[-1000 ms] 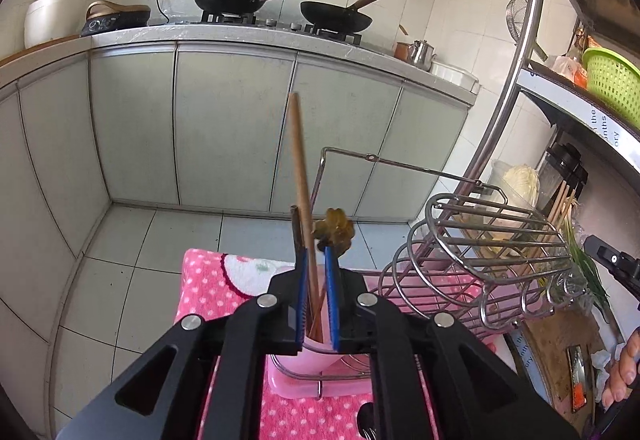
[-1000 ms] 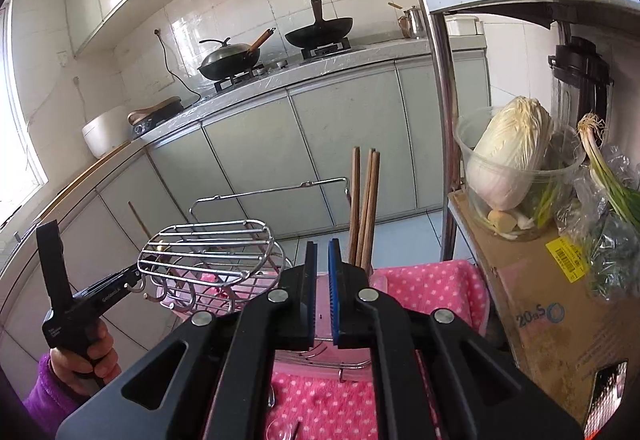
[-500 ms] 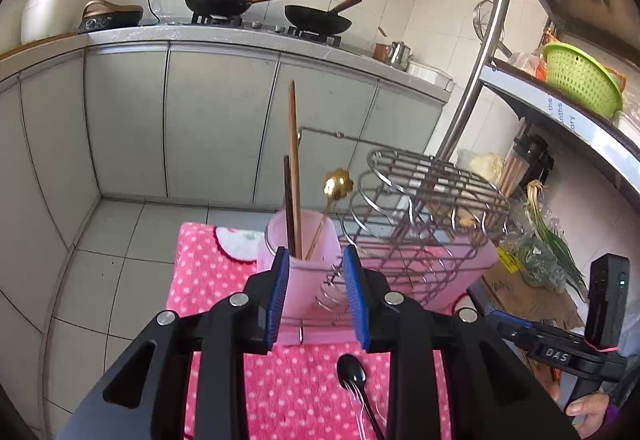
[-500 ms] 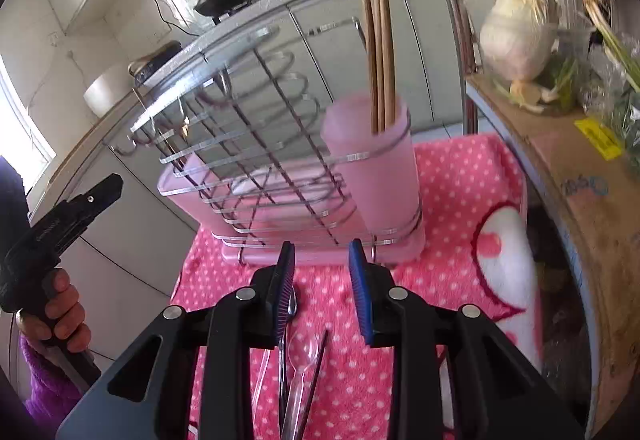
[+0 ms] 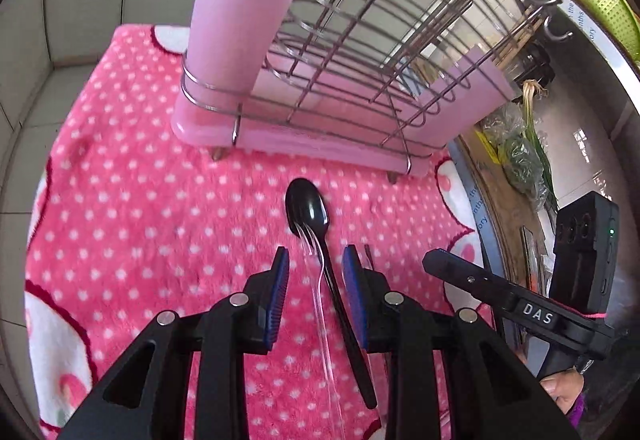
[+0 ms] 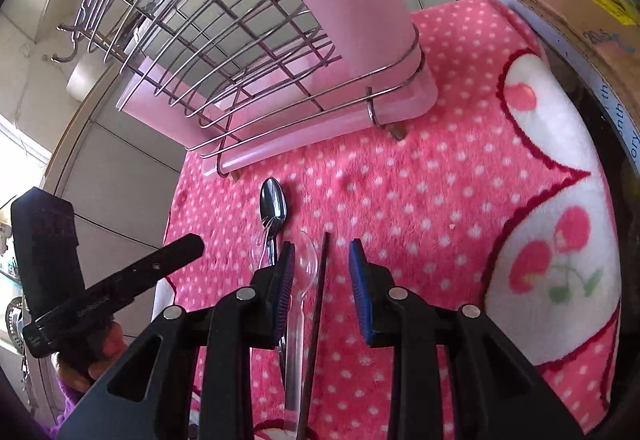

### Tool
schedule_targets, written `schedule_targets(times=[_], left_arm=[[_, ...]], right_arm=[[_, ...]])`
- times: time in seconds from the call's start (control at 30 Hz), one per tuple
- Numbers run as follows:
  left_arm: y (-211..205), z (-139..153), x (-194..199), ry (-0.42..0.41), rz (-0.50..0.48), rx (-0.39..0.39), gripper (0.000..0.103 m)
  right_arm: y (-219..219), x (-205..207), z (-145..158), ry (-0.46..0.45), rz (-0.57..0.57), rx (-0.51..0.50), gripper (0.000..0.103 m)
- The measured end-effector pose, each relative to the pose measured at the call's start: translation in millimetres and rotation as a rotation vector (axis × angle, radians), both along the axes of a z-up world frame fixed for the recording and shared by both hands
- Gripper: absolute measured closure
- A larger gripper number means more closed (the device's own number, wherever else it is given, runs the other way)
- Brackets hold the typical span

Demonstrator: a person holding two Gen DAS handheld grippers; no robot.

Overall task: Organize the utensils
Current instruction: 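Grasp the clear plastic fork with the left gripper while the right grasps the clear spoon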

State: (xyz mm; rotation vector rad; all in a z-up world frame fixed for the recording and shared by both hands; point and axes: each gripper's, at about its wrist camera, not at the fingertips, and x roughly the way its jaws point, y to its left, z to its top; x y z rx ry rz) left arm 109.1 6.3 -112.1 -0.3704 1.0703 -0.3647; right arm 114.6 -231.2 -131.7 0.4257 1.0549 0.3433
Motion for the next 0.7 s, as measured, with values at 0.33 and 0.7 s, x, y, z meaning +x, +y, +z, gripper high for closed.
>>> schedule_targets(times=[0.33,0.7], left_arm=[[-20,-40,23,0.114,0.011,-0.016,0.077],[-5,-37,21,0.088,0.057,-0.054,0.100]], right_arm=[[0,-4,-7,0.012,0.004,0.023,0.075],[14,0,-16,0.041,0.020,0.019,0.075]])
